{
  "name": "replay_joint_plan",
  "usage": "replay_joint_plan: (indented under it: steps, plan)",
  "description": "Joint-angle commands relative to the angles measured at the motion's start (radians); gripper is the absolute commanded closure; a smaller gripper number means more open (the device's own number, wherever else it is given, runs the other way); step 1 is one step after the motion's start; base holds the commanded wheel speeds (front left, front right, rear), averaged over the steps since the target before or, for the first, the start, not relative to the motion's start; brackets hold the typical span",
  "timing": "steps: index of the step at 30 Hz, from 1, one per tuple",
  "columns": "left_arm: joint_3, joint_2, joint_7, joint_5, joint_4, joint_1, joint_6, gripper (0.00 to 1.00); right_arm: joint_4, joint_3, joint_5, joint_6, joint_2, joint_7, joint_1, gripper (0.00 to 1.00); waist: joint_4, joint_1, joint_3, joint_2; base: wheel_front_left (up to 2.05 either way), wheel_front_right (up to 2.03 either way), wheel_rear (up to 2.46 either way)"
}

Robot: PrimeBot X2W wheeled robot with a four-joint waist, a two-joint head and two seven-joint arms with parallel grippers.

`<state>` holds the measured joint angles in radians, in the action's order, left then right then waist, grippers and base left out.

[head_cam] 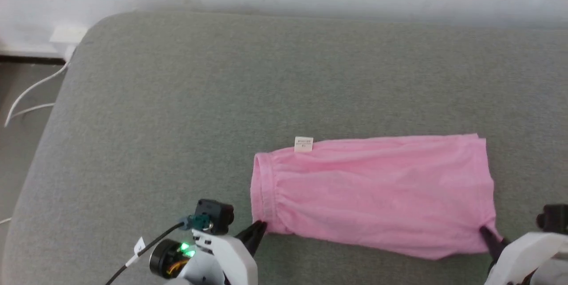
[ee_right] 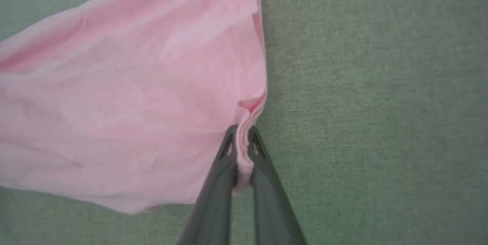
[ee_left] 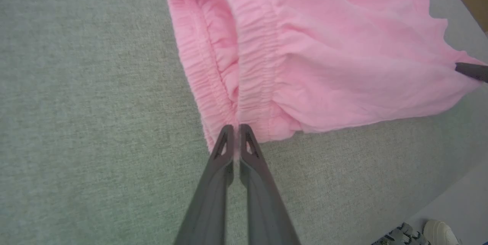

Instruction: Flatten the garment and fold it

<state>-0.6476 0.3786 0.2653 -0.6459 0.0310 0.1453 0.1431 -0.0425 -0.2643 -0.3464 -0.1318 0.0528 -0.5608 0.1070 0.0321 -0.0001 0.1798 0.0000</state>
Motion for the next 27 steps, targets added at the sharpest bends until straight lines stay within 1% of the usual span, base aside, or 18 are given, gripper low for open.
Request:
replay_joint_plan:
  steps: [1,5,6,7,8,12,15,19,22,24,27]
  plan:
    - [0.005,0.008,0.003,-0.012,-0.004,-0.016,0.006,1.0,0.019,0.006,-0.006,0.001,-0.002,0.011,0.008,1.0,-0.028,0.0001,-0.018,0.0,0.0,0.0,0.0]
    - [0.002,0.01,0.019,-0.043,0.0,-0.047,0.0,1.0,0.117,0.032,-0.022,0.001,-0.002,0.041,0.013,1.0,-0.04,0.0001,-0.027,0.0,0.0,0.0,0.0]
    - [0.001,0.011,0.016,-0.043,0.002,-0.051,0.0,0.52,0.135,0.033,-0.024,0.001,-0.002,0.051,0.011,0.67,-0.041,0.0001,-0.03,0.0,0.0,0.0,0.0]
    - [0.002,0.012,0.006,-0.037,0.003,-0.052,0.003,0.05,0.149,0.035,-0.023,0.001,-0.002,0.063,0.008,0.2,-0.042,0.0001,-0.034,0.0,0.0,0.0,0.0]
    - [0.006,0.008,-0.006,-0.038,0.004,-0.056,0.007,0.0,0.159,0.035,-0.024,0.001,-0.002,0.075,0.005,0.0,-0.042,0.0001,-0.039,0.0,0.0,0.0,0.0]
    - [0.029,-0.001,-0.075,-0.031,-0.003,-0.067,0.019,0.0,0.151,0.019,-0.011,0.001,-0.002,0.135,-0.002,0.0,-0.036,0.0001,-0.059,0.0,0.0,0.0,0.0]
    - [0.059,-0.005,-0.157,-0.017,-0.014,-0.074,0.03,0.0,0.114,0.0,0.015,0.001,-0.002,0.204,-0.012,0.0,-0.033,0.0001,-0.072,0.0,0.0,0.0,0.0]
    - [0.117,-0.012,-0.323,0.032,-0.017,-0.07,0.062,0.0,0.08,-0.013,0.048,0.001,-0.003,0.299,-0.038,0.0,-0.031,0.0001,-0.08,0.0,0.0,0.0,0.0]
    - [0.151,-0.017,-0.464,0.081,0.001,-0.053,0.069,0.0,0.088,0.004,0.07,0.001,-0.003,0.343,-0.06,0.0,-0.027,0.0001,-0.081,0.0,0.0,0.0,0.0]
    - [0.168,-0.022,-0.508,0.121,0.019,-0.032,0.07,0.0,0.103,0.014,0.078,0.001,0.001,0.366,-0.078,0.0,-0.022,0.0001,-0.078,0.0,0.0,0.0,0.0]
    - [0.216,-0.049,-0.525,0.174,0.033,-0.001,0.066,0.0,0.138,0.022,0.082,0.001,0.013,0.389,-0.106,0.0,-0.014,0.0001,-0.073,0.0,0.0,0.0,0.0]
